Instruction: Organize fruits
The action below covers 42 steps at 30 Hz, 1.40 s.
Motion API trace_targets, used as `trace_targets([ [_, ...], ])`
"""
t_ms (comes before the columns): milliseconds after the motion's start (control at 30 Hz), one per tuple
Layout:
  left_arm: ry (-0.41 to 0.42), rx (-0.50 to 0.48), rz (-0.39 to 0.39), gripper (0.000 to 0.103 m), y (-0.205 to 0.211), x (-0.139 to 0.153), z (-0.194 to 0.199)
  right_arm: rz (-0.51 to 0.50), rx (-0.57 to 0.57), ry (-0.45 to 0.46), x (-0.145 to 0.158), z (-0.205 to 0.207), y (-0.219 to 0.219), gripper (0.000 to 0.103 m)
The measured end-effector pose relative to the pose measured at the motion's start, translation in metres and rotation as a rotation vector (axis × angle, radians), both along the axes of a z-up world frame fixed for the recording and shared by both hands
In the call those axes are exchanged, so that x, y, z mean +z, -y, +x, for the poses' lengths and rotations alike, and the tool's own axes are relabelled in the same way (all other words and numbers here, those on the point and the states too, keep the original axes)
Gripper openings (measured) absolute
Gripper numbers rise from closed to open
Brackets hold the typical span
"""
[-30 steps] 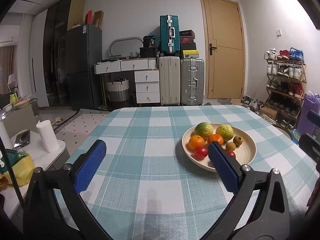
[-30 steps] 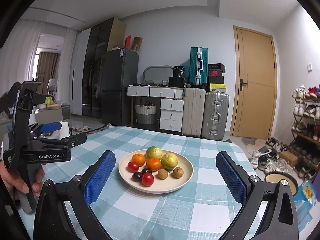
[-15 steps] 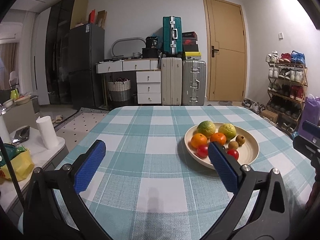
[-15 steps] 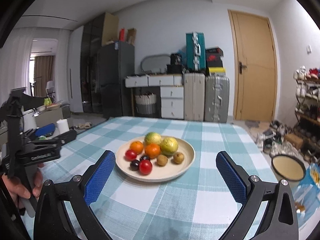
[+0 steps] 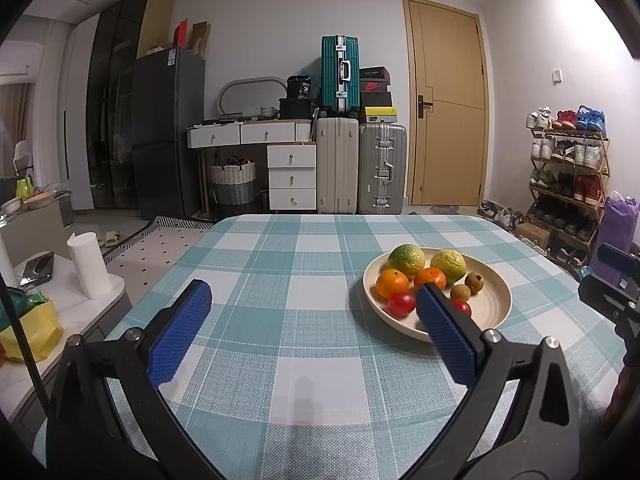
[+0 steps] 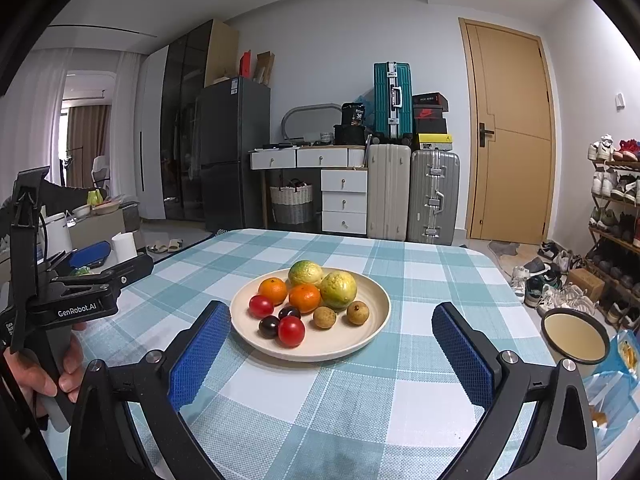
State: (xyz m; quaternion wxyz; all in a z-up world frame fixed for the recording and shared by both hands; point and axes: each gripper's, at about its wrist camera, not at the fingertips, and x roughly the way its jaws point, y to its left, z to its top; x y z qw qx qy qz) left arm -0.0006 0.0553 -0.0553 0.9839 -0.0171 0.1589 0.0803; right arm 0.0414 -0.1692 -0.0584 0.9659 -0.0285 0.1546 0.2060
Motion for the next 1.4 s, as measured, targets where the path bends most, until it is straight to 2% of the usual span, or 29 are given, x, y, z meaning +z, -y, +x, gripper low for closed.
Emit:
trace_targets([
  [1400, 0.000, 0.010, -0.003, 0.102, -0.0018, 0.0026, -0.0037, 0.001, 0.002, 0.000, 0.0000, -0.0008, -0.0002, 0.103],
])
